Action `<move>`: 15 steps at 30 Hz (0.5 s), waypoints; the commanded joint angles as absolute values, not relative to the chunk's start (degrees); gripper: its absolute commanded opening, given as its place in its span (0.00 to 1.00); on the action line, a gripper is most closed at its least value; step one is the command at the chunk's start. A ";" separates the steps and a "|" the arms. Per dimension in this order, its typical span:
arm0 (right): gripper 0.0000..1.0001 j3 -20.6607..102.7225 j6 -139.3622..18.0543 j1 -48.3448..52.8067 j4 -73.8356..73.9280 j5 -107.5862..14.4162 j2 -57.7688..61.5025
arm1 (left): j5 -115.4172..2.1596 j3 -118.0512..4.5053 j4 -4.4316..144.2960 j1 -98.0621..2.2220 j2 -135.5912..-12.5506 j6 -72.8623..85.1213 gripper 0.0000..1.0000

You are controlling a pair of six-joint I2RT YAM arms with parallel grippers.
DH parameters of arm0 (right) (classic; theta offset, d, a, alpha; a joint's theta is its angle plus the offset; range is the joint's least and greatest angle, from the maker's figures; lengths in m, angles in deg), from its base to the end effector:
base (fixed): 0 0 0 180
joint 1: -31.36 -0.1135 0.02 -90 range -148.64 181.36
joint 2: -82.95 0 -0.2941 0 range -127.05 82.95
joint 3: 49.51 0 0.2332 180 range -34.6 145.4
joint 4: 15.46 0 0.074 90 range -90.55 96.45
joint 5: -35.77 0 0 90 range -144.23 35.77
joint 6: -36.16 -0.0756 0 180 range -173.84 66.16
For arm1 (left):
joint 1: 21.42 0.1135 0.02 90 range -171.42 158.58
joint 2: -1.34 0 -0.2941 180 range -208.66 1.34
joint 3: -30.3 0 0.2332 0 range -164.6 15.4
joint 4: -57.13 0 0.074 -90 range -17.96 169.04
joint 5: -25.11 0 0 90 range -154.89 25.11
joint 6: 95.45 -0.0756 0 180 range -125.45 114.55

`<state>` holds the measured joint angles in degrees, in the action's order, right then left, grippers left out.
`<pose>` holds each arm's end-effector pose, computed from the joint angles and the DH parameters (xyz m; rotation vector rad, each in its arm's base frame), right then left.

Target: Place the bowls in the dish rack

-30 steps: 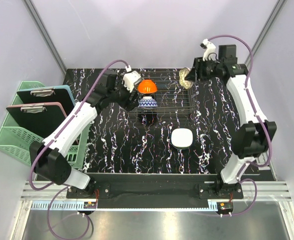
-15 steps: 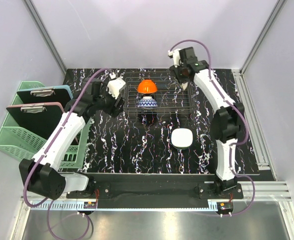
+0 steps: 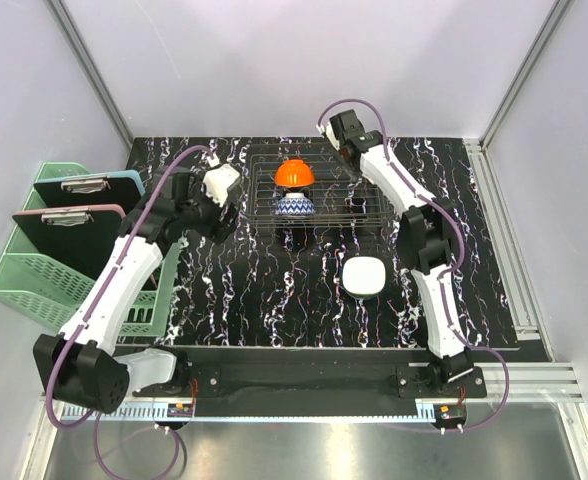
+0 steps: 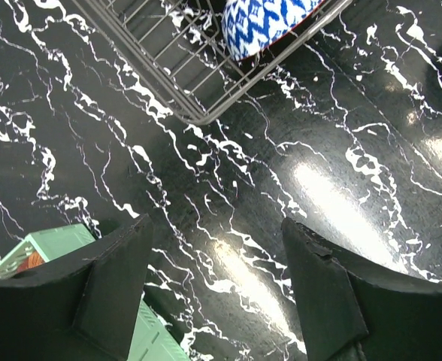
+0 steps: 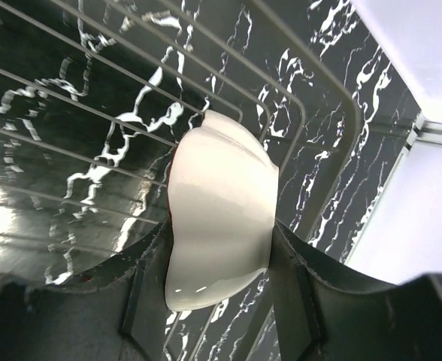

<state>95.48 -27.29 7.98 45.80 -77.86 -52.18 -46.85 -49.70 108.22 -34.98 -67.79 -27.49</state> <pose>0.5146 0.1895 0.2490 -0.8644 2.2785 -0.5318 0.2430 -0.0827 0.3381 0.8420 2.0827 -0.2778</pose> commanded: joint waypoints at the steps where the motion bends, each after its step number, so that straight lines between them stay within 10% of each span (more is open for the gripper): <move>1: 0.00 98.64 -23.26 7.37 42.26 -84.19 -53.81 | -45.12 -48.85 106.49 -33.90 -65.29 -28.04 0.73; 15: 0.07 97.59 -19.13 5.35 39.88 -87.89 -59.70 | -42.74 -46.66 105.96 -32.06 -63.44 -28.30 0.72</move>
<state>95.57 -20.91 6.67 42.06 -86.02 -58.85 -44.77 -47.37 108.37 -32.80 -65.25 -27.73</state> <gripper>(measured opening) 0.537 0.729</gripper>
